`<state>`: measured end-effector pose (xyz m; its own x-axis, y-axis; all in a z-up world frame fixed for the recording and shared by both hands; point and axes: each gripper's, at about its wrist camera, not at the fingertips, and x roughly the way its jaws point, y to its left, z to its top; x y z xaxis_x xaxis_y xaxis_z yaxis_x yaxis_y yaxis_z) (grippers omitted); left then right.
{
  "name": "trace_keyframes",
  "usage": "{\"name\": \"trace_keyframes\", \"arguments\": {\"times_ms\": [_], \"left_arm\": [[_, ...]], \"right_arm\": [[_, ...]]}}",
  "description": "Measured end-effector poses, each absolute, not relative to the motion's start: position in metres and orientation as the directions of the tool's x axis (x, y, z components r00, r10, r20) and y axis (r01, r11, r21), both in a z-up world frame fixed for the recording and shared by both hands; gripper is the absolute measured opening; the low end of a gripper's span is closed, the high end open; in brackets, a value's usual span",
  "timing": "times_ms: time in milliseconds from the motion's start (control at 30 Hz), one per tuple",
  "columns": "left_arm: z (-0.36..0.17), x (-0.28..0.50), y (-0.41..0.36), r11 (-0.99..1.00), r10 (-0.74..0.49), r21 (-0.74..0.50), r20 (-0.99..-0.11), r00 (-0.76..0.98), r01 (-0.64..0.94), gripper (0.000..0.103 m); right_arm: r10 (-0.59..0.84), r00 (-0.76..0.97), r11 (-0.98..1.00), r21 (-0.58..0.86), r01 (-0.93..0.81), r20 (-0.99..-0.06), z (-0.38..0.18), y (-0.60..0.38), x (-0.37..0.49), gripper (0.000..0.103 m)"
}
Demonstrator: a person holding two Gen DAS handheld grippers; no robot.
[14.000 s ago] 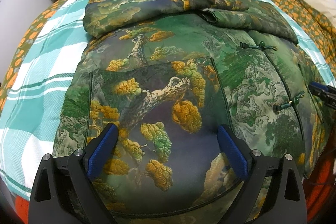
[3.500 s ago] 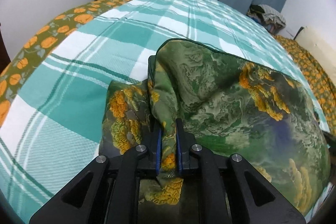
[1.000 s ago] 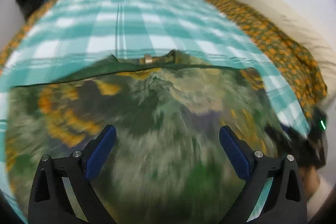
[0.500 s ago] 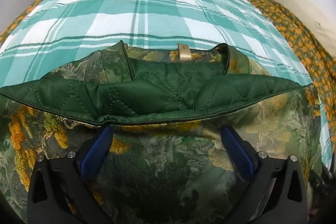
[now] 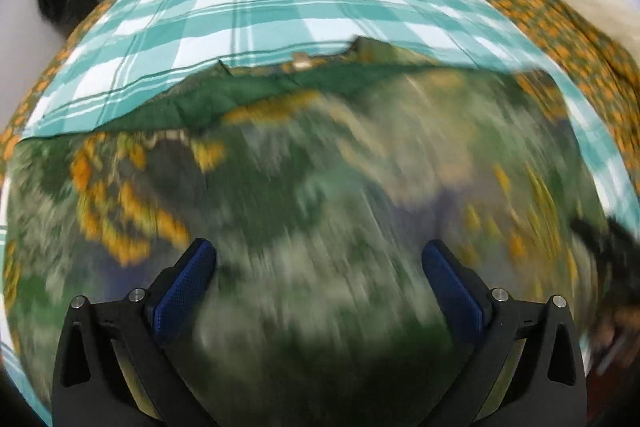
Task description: Fold large clothes
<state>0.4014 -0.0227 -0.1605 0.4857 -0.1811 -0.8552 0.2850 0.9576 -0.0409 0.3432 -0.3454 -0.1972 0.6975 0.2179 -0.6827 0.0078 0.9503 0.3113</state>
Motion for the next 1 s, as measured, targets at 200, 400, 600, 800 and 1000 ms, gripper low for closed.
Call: {"name": "trace_keyframes", "arguments": {"times_ms": [200,400,600,800,1000], "left_arm": [[-0.172,0.367,-0.024,0.937,-0.183,0.0,-0.851,0.492,0.349,0.102],[-0.177,0.375,-0.019,0.932,-0.224,-0.043,-0.85,0.478,0.359,0.102],[-0.165,0.341,-0.01,0.932,-0.249,-0.06,-0.822,0.511,0.357,0.102],[-0.145,0.308,0.002,0.916,-0.304,-0.101,-0.807,0.507,0.388,0.102],[-0.129,0.312,-0.01,0.899,-0.374,-0.15,-0.751,0.544,0.412,0.102]], "right_arm": [[0.152,0.715,0.955,0.289,0.073,-0.682,-0.188,-0.344,0.325,0.084],[0.175,0.745,0.901,0.409,0.142,-0.644,-0.171,-0.353,0.285,0.084],[0.138,0.697,0.888,0.4,0.228,-0.703,-0.186,-0.367,0.243,0.084],[0.189,0.715,0.78,0.546,0.307,-0.673,-0.197,-0.395,0.227,0.084],[0.382,0.711,0.653,0.717,0.243,-0.59,-0.211,-0.374,0.243,0.084]]}}
